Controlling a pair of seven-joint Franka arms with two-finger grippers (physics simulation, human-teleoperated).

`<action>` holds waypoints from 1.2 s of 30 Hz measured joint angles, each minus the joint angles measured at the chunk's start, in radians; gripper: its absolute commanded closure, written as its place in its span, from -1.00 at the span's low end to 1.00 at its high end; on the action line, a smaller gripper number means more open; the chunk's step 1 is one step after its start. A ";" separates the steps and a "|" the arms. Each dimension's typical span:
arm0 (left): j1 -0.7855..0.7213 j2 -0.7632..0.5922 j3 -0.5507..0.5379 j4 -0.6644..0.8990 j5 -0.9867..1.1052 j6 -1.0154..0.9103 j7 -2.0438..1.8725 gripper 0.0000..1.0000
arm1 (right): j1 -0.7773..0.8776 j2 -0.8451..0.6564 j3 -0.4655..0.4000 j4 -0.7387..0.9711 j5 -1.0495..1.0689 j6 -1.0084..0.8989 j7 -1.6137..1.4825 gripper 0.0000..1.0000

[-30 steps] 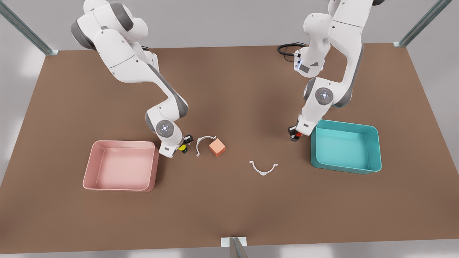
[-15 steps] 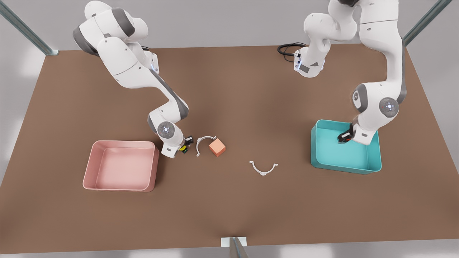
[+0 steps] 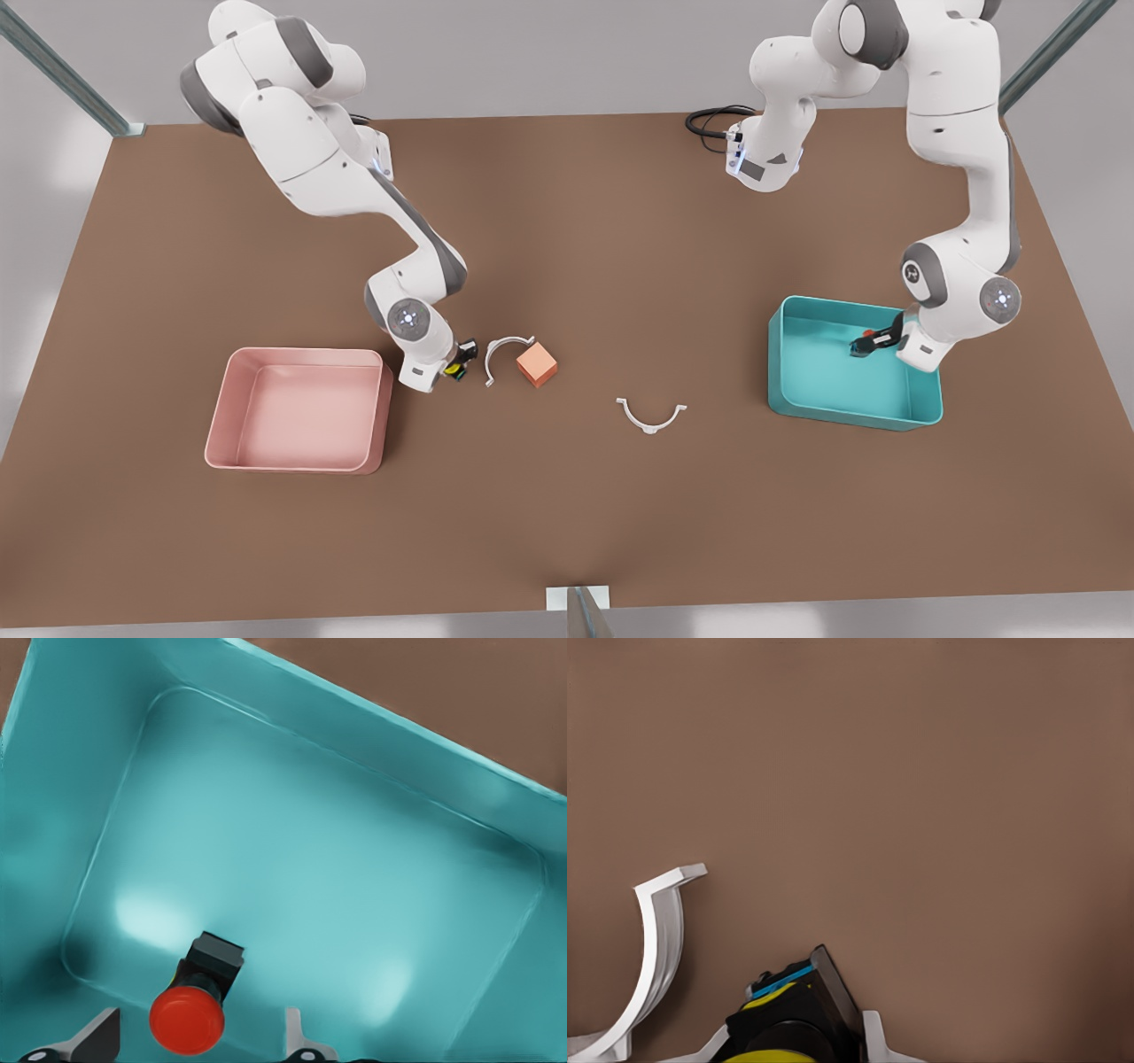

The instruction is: Place the red button in the blue storage box with the left arm, and place the yellow button in the pink storage box with the right arm

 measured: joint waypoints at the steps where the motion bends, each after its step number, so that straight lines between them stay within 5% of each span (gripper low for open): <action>1: -0.014 -0.035 0.000 0.032 0.002 -0.021 0.010 -1.00 | 0.000 -0.019 0.000 0.002 0.000 -0.003 -0.001 -0.09; 6: -0.123 -0.145 -0.002 0.419 0.032 -0.287 0.023 -1.00 | -0.020 -0.138 -0.007 0.075 0.001 -0.069 -0.004 -0.02; 8: -0.099 -0.177 -0.114 0.558 0.061 -0.411 0.021 -1.00 | -0.082 -0.174 -0.004 0.122 0.002 -0.130 -0.012 -0.01; 9: -0.079 -0.183 -0.181 0.611 0.078 -0.468 0.020 -1.00 | -0.113 -0.189 -0.003 0.132 0.003 -0.158 -0.018 0.16; 19: -0.033 -0.173 -0.261 0.699 0.134 -0.717 0.016 -1.00 | -0.410 -0.160 -0.014 0.223 0.011 -0.314 -0.165 0.14; 20: -0.033 -0.173 -0.261 0.699 0.135 -0.726 0.015 -1.00 | -0.419 -0.136 -0.017 0.241 0.010 -0.320 -0.179 0.07; 22: -0.036 -0.172 -0.261 0.699 0.135 -0.740 0.015 -1.00 | -0.424 -0.095 -0.022 0.274 0.004 -0.330 -0.201 -0.72; 23: -0.038 -0.173 -0.261 0.699 0.136 -0.746 0.014 -1.00 | -0.425 -0.082 -0.023 0.283 0.000 -0.334 -0.209 -0.83; 28: -0.041 -0.174 -0.261 0.699 0.135 -0.765 0.012 -1.00 | -0.412 -0.065 -0.020 0.352 -0.012 -0.354 -0.245 -1.00; 32: -0.042 -0.178 -0.263 0.699 0.135 -0.775 0.011 -1.00 | -0.275 -0.138 0.006 0.718 -0.051 -0.546 -0.241 -1.00; 36: -0.044 -0.178 -0.264 0.699 0.135 -0.782 0.009 -1.00 | -0.341 -0.347 0.042 0.578 -0.018 -0.701 -0.208 -1.00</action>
